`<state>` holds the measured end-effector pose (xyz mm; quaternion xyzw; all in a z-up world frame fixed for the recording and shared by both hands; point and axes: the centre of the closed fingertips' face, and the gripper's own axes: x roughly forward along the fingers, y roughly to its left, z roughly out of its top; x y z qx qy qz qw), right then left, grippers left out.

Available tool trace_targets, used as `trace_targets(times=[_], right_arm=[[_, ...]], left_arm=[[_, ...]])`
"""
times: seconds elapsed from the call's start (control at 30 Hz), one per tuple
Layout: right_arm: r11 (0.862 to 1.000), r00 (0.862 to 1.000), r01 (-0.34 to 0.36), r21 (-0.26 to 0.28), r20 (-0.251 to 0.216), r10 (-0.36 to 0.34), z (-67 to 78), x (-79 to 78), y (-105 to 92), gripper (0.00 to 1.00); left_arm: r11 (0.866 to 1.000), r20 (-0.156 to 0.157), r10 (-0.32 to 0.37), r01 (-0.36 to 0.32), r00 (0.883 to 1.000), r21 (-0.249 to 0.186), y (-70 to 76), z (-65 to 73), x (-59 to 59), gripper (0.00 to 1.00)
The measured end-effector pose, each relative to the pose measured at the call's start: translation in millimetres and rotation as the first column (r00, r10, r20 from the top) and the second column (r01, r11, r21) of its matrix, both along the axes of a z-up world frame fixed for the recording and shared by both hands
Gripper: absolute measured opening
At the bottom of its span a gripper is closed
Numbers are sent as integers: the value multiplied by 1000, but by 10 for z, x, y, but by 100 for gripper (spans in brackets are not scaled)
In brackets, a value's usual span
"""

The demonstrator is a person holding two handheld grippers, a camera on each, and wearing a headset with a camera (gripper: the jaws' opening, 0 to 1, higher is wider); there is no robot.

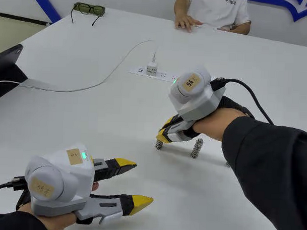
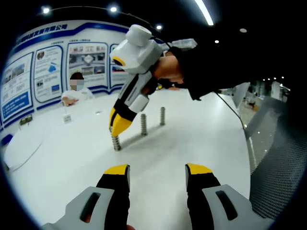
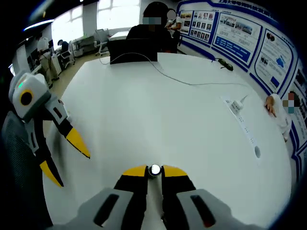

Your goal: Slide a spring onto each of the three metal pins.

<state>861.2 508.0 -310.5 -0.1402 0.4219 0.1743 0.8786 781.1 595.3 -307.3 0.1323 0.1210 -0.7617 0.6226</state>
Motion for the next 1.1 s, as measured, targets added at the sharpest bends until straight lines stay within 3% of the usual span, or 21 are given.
trace_targets(times=[0.5, 1.1], right_arm=[[1000, 999, 16, 0, 44, -16, 135, -80, -52, 19], [998, 991, 54, 20, 122, -56, 311, -404, -36, 24]], left_arm=[[1000, 8, 2, -2, 1000, -1, -18, 38, -8, 48], [1000, 10, 19, -19, 1000, -7, -50, 96, -12, 52]])
